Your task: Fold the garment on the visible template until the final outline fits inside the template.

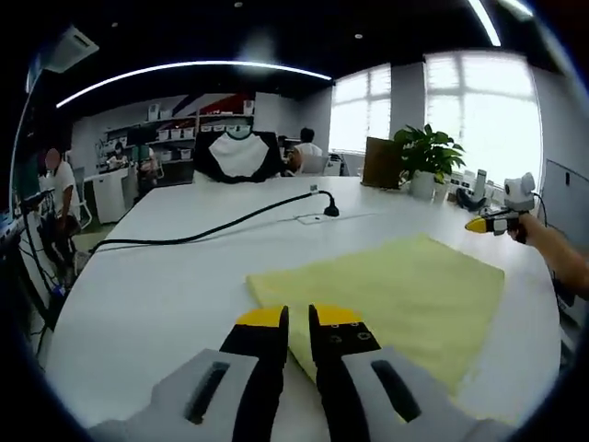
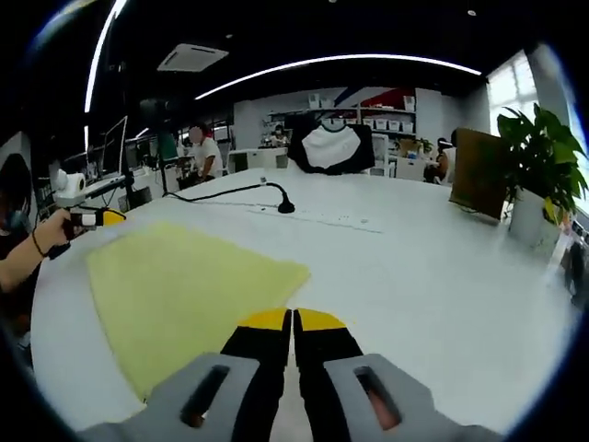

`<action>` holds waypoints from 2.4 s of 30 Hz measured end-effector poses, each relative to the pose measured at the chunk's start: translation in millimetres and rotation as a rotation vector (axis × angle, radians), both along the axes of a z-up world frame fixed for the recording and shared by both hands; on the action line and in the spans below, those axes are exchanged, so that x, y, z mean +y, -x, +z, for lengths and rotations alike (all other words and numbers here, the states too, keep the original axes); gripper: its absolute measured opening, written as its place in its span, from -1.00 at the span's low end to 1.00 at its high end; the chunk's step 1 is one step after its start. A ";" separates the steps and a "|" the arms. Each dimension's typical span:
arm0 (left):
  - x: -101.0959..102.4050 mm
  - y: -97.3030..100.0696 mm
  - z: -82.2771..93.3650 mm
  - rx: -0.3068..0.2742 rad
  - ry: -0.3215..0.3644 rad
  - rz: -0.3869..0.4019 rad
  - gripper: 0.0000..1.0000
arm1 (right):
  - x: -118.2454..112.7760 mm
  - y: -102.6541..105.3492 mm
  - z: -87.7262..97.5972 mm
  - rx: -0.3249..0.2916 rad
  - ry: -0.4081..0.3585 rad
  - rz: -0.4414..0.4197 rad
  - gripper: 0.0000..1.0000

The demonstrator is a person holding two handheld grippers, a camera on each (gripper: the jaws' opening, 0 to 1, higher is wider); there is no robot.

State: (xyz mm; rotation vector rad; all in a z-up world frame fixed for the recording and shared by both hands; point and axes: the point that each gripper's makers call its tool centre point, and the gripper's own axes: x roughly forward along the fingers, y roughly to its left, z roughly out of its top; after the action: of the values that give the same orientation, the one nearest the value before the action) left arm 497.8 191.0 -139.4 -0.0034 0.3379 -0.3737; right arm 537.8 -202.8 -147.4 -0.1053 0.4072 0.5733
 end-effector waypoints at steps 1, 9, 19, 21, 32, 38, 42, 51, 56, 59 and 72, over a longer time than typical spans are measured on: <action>-0.1 3.3 0.3 0.000 0.002 -0.003 -0.82 | 0.1 3.1 -0.3 -0.005 0.006 0.002 -0.93; -4.3 31.7 -4.7 0.015 0.045 -0.039 -0.80 | 1.4 22.8 -3.9 -0.032 0.043 0.022 -0.75; -2.3 69.0 -22.0 0.057 0.085 -0.062 -0.62 | 7.1 59.7 -19.8 0.016 -0.006 0.077 -0.67; -3.3 73.5 -22.7 0.056 0.086 -0.069 -0.61 | 8.6 64.7 -21.7 0.020 -0.008 0.087 -0.65; -12.4 95.7 -33.8 0.089 0.121 -0.109 -0.62 | 39.1 108.0 -25.7 0.105 -0.103 0.229 -0.59; -12.7 95.5 -36.4 0.107 0.129 -0.117 -0.70 | 52.4 115.9 -34.1 0.156 -0.118 0.273 -0.60; -12.9 95.6 -37.2 0.112 0.130 -0.121 -0.88 | 55.8 113.6 -34.3 0.177 -0.143 0.268 -0.79; -13.4 99.9 -45.0 0.127 0.040 -0.122 -0.98 | 53.6 116.2 -34.0 0.160 -0.135 0.245 -1.00; -7.8 98.4 -41.3 0.063 -0.164 -0.125 -0.99 | 50.2 113.9 -34.4 0.131 -0.077 0.222 -1.00; -10.7 98.7 -41.7 0.075 -0.158 -0.130 -0.99 | 48.3 111.6 -37.5 0.121 -0.031 0.210 -1.00; -7.2 105.7 -42.8 0.057 -0.220 -0.119 -0.98 | 46.2 117.5 -38.7 0.092 0.029 0.217 -1.00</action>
State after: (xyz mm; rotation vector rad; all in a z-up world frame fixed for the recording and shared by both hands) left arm 392.1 183.8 -182.2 0.2226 0.4356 -0.4536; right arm 420.3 -156.5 -186.1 -0.1522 0.4975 0.7883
